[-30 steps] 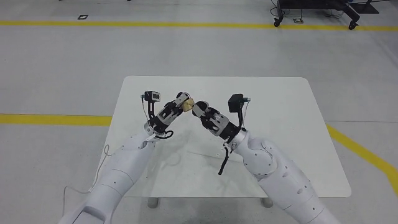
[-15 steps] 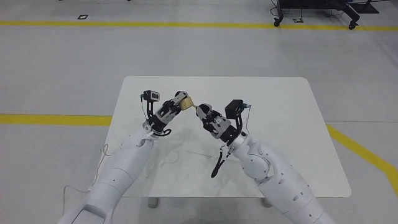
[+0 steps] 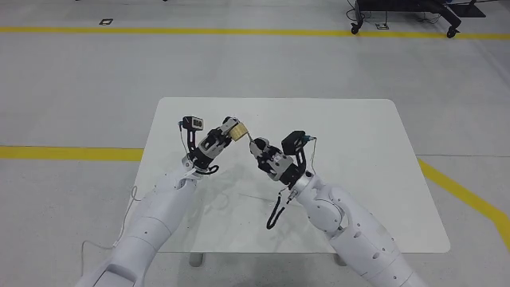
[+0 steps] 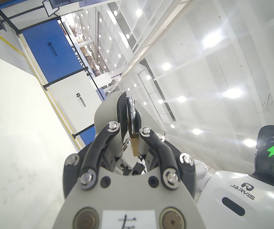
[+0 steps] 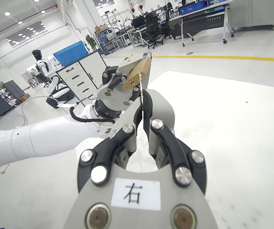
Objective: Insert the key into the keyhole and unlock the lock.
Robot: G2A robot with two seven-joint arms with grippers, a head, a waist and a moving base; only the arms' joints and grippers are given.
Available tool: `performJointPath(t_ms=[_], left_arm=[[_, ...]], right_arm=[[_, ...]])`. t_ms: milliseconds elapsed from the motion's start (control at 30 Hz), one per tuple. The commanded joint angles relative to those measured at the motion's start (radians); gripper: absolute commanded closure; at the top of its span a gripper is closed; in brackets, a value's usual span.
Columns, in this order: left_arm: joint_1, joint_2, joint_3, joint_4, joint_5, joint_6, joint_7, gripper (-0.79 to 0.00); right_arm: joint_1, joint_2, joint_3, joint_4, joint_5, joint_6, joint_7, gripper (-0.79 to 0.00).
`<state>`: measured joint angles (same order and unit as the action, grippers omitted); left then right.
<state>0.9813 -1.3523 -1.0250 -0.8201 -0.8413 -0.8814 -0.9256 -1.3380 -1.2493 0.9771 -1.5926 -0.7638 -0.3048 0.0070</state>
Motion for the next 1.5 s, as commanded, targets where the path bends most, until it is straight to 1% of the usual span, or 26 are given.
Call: performJointPath(t_ms=[0, 67, 100, 167, 233, 267, 333, 567, 767, 933, 1133, 1467], left_arm=[[0.002, 0.000, -0.005, -0.003, 0.002, 0.002, -0.001, 0.000], [0.004, 0.000, -0.011, -0.006, 0.002, 0.004, -0.002, 0.000], [0.006, 0.000, -0.013, -0.007, 0.000, 0.006, -0.003, 0.000], [0.011, -0.001, -0.018, -0.013, -0.022, 0.021, -0.013, 0.000], [0.011, -0.001, -0.025, -0.010, -0.032, 0.026, -0.029, 0.000], [0.011, -0.001, -0.027, -0.009, -0.037, 0.027, -0.035, 0.000], [0.011, -0.002, -0.031, -0.007, -0.042, 0.029, -0.042, 0.000], [0.019, -0.004, -0.034, -0.031, -0.011, 0.021, -0.034, 0.000], [0.024, -0.004, -0.040, -0.040, 0.005, 0.016, -0.029, 0.000], [0.027, -0.004, -0.044, -0.047, 0.019, 0.014, -0.027, 0.000], [0.030, -0.004, -0.047, -0.057, 0.033, 0.009, -0.022, 0.000], [0.033, -0.004, -0.053, -0.061, 0.050, 0.001, -0.014, 0.000]], right_arm=[[-0.001, -0.001, -0.001, -0.001, 0.088, -0.055, 0.043, 0.000], [-0.005, 0.002, 0.016, -0.002, 0.212, -0.125, 0.111, 0.000], [-0.007, 0.004, 0.021, -0.003, 0.286, -0.159, 0.165, 0.000], [-0.006, 0.010, 0.036, -0.001, 0.456, -0.195, 0.290, 0.000], [0.012, 0.016, 0.056, 0.005, 0.623, -0.204, 0.435, 0.000], [0.019, 0.020, 0.075, 0.006, 0.671, -0.194, 0.469, 0.000], [0.022, 0.025, 0.099, 0.007, 0.712, -0.169, 0.504, 0.000], [0.039, 0.027, 0.100, 0.014, 0.783, -0.112, 0.579, 0.000], [0.075, 0.022, 0.088, 0.039, 0.806, -0.068, 0.589, 0.000], [0.094, 0.019, 0.076, 0.055, 0.812, -0.055, 0.597, 0.000], [0.108, 0.015, 0.069, 0.071, 0.811, -0.045, 0.578, 0.000], [0.077, 0.020, 0.076, 0.051, 0.804, -0.050, 0.592, 0.000]])
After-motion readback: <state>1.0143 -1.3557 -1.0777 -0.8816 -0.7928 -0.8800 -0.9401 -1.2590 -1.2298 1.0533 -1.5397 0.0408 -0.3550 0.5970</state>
